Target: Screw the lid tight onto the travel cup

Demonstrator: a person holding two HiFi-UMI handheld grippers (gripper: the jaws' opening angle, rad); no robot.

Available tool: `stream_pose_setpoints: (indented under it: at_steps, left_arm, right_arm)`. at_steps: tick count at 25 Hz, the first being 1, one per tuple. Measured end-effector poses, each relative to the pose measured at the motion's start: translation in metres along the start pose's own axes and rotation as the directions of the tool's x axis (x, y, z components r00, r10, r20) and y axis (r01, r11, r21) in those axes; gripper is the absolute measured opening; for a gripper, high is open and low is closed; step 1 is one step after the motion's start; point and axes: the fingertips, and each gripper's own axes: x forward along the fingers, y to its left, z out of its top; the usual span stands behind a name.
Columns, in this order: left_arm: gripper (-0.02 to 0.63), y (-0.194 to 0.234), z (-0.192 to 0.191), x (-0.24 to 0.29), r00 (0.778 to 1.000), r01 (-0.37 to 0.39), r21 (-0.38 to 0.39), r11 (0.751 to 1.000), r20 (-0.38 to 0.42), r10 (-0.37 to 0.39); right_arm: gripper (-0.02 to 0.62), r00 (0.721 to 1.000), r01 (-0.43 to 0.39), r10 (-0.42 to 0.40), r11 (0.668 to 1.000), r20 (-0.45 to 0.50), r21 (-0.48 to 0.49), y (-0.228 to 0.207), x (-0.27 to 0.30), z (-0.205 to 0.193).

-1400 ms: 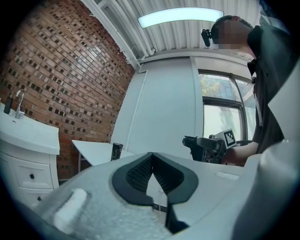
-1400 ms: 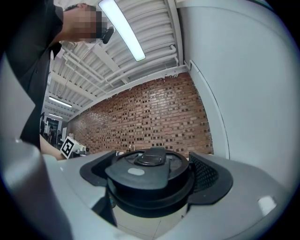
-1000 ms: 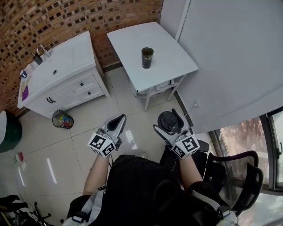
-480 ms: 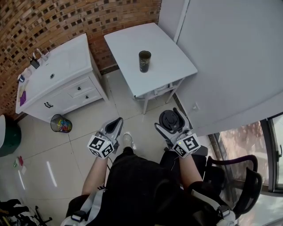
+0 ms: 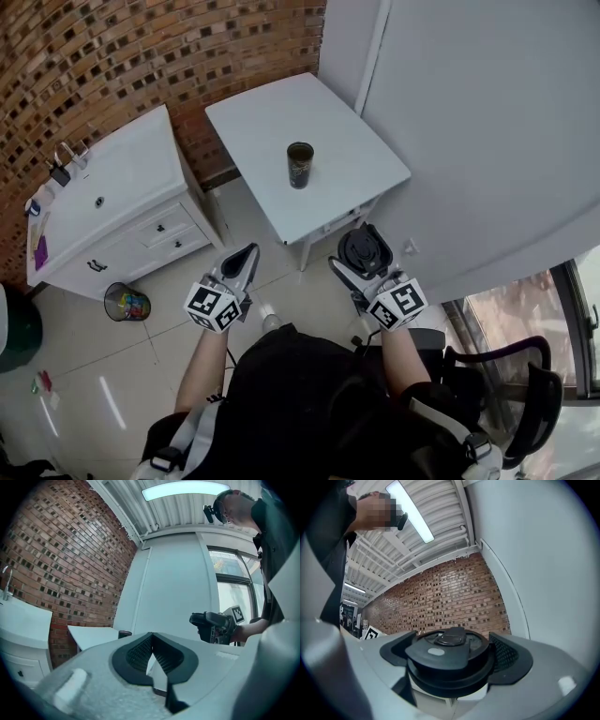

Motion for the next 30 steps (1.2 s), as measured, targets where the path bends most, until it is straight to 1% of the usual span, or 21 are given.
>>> stream_pose_setpoints:
  at_steps: [2, 5, 8, 12, 15, 19, 23, 26, 30]
  left_arm:
    - [0.002, 0.017, 0.001, 0.003, 1.000, -0.007, -0.007, 1.000, -0.004, 0.007]
    - [0.002, 0.039, 0.005, 0.006, 1.000, 0.020, -0.006, 1.000, -0.002, -0.020]
    - [0.002, 0.060, 0.014, 0.007, 0.999, 0.034, -0.004, 0.999, 0.008, -0.034]
    - [0.002, 0.096, 0.018, 0.005, 1.000, 0.013, -0.011, 1.000, 0.018, -0.012]
    - [0.002, 0.114, 0.013, 0.004, 1.000, 0.001, -0.023, 1.000, 0.000, -0.001]
    - [0.002, 0.119, 0.006, 0.010, 1.000, 0.015, -0.037, 0.999, -0.006, -0.015]
    - [0.002, 0.126, -0.002, 0.020, 1.000, 0.000, -0.047, 0.999, -0.024, -0.001]
    - [0.002, 0.129, -0.001, 0.035, 1.000, -0.017, -0.053, 0.998, -0.015, 0.016]
    - [0.002, 0.131, 0.005, 0.064, 0.999, -0.033, -0.042, 0.999, -0.009, 0.033]
  right_arm:
    - [0.479, 1.000, 0.002, -0.003, 1.000, 0.008, 0.011, -0.005, 0.016, 0.002]
    - [0.479, 1.000, 0.010, -0.011, 1.000, 0.023, 0.022, -0.011, 0.041, 0.006]
    - [0.479, 1.000, 0.007, -0.007, 1.000, 0.008, -0.005, -0.012, 0.064, 0.007]
    - [0.479, 1.000, 0.004, -0.005, 0.999, -0.021, -0.042, -0.016, 0.089, 0.004]
    - [0.479, 1.000, 0.012, -0.013, 0.999, -0.026, -0.042, -0.015, 0.098, 0.000]
    - [0.479, 0.999, 0.007, -0.008, 1.000, -0.041, -0.023, -0.018, 0.109, -0.006]
    - [0.479, 0.998, -0.038, 0.038, 0.999, -0.044, -0.008, -0.022, 0.124, -0.008]
    - [0.479, 0.996, -0.073, 0.071, 0.997, -0.057, -0.028, -0.036, 0.138, -0.008]
    - [0.479, 0.992, -0.120, 0.117, 0.992, -0.054, -0.046, -0.062, 0.161, 0.002]
